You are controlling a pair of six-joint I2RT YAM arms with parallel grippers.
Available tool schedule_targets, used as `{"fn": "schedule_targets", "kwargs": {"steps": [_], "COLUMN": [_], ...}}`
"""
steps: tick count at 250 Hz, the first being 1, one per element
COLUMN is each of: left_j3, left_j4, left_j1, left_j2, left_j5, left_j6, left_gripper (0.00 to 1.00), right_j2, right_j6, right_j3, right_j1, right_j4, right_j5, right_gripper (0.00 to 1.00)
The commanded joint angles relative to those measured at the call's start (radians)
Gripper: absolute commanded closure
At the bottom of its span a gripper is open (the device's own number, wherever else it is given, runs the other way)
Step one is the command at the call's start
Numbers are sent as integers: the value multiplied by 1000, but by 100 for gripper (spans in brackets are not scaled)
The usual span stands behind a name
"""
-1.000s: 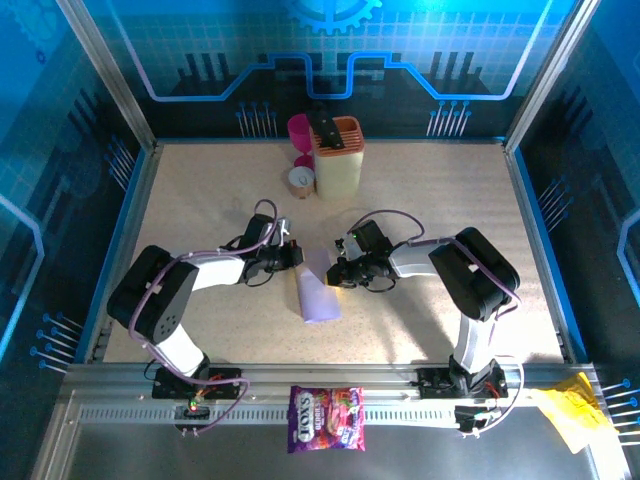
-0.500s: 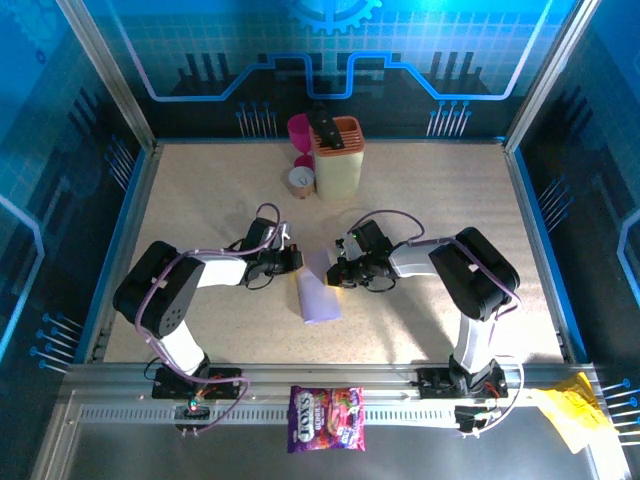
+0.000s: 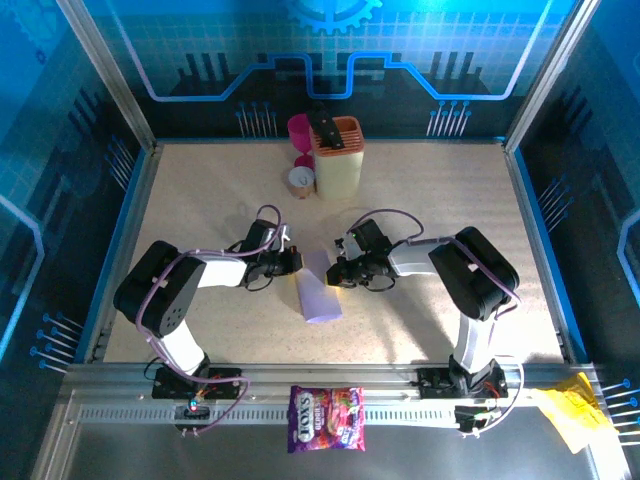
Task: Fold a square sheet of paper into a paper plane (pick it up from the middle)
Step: First fold in half a square sheet of paper at the center of the table.
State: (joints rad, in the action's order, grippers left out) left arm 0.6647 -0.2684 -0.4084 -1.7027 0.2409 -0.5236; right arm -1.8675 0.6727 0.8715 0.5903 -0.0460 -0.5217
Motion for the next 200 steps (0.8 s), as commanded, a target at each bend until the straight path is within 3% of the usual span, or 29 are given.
{"fn": "schedule_targets", "kwargs": {"steps": [1, 76, 200], "left_j3": [-21, -26, -29], "left_j4": [18, 16, 15], "left_j1": [8, 9, 8], "left_j2": [-15, -22, -28], "left_j5": [-9, -9, -6], "left_j6": [26, 29, 34], "left_gripper": [100, 100, 100], "right_j2": [-33, 124, 48], "right_j6": [-48, -75, -69], "right_j3": [-14, 89, 227], "right_j1": [10, 28, 173], "right_j4": [149, 226, 183], "right_j5": [198, 164, 105], "right_gripper": [100, 100, 100]}}
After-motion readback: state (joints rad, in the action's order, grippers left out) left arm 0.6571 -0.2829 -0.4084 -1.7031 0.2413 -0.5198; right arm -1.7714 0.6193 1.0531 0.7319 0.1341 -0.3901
